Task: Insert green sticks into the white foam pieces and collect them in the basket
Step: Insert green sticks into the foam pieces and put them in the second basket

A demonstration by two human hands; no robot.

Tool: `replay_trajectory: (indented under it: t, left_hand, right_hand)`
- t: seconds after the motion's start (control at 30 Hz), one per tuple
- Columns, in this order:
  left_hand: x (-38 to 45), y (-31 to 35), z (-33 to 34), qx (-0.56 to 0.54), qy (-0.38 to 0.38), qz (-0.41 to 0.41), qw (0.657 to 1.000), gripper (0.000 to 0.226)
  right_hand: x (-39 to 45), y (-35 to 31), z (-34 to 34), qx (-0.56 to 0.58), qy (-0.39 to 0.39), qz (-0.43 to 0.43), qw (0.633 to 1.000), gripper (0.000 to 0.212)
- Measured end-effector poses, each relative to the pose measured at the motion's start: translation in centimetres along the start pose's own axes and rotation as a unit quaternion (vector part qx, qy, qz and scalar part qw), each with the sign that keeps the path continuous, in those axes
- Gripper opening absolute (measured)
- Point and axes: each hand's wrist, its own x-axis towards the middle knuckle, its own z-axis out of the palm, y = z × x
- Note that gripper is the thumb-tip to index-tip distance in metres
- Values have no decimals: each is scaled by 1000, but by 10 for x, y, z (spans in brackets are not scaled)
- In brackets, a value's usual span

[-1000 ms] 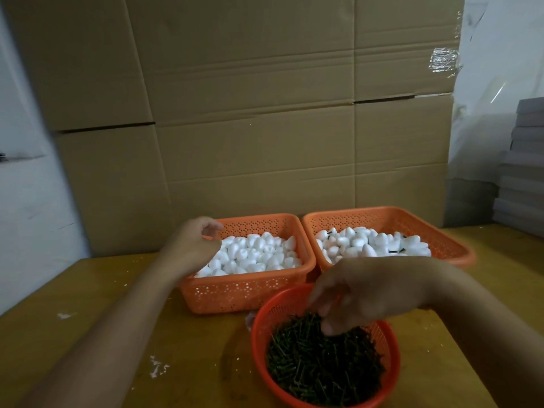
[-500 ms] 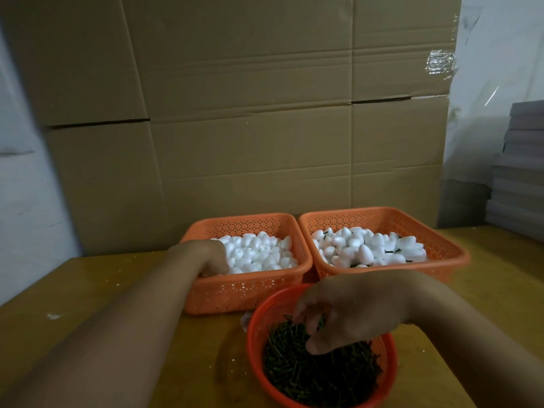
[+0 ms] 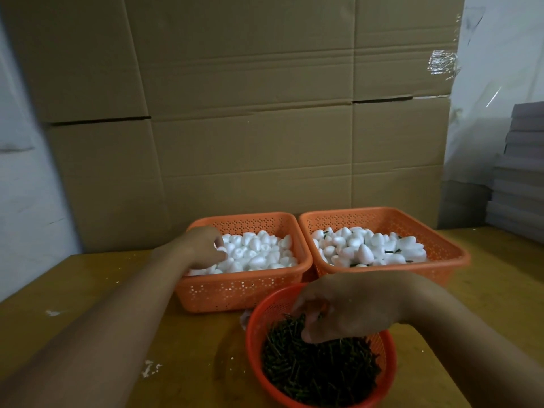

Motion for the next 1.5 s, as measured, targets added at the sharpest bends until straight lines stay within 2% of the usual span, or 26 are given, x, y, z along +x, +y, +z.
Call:
replay_trajectory:
  t: [0.13, 0.23, 0.3, 0.4, 0.53, 0.63, 0.77, 0.9, 1.0, 1.1, 1.33, 1.5]
  left_hand:
    - [-18, -2, -10, -127, 109, 20, 986, 9]
    - [-39, 9, -14, -262, 134, 68, 953, 6]
    - [-53, 19, -15, -334, 129, 101, 928, 10]
    - [-69, 30, -14, -379, 120, 118, 910, 25]
    - [-80, 44, -8, -447, 60, 124, 884, 48]
    - [-84, 48, 1, -464, 33, 140, 874, 40]
    - [-88, 48, 10, -458, 36, 163, 873, 21]
    - [-91, 50, 11, -489, 48, 157, 857, 30]
    - [-95, 48, 13, -515, 30, 140, 845, 29]
    - [-98, 47, 13, -563, 5, 129, 817, 34]
    - [-103, 51, 12, -676, -34, 125, 725, 40]
    - [-104, 54, 13, -693, -63, 127, 707, 38]
  right_hand:
    - [5, 4, 3, -4, 8, 0, 1000, 46]
    - [10, 8, 6, -36, 10, 8, 999, 47]
    - [12, 11, 8, -55, 3, 20, 998, 50]
    - [13, 14, 10, -68, -8, 32, 997, 52]
    - [16, 13, 14, -89, -6, 34, 995, 48]
    - [19, 13, 17, -95, -3, 32, 995, 41]
    - [20, 14, 19, -93, 17, 26, 995, 30]
    - [21, 14, 19, -98, 40, 28, 994, 22]
    - [22, 13, 20, -101, 47, 29, 993, 22]
    - [22, 12, 20, -82, 59, 20, 995, 22]
    - [20, 11, 20, -68, 84, 4, 994, 19]
    - [19, 9, 20, -66, 88, 4, 994, 19]
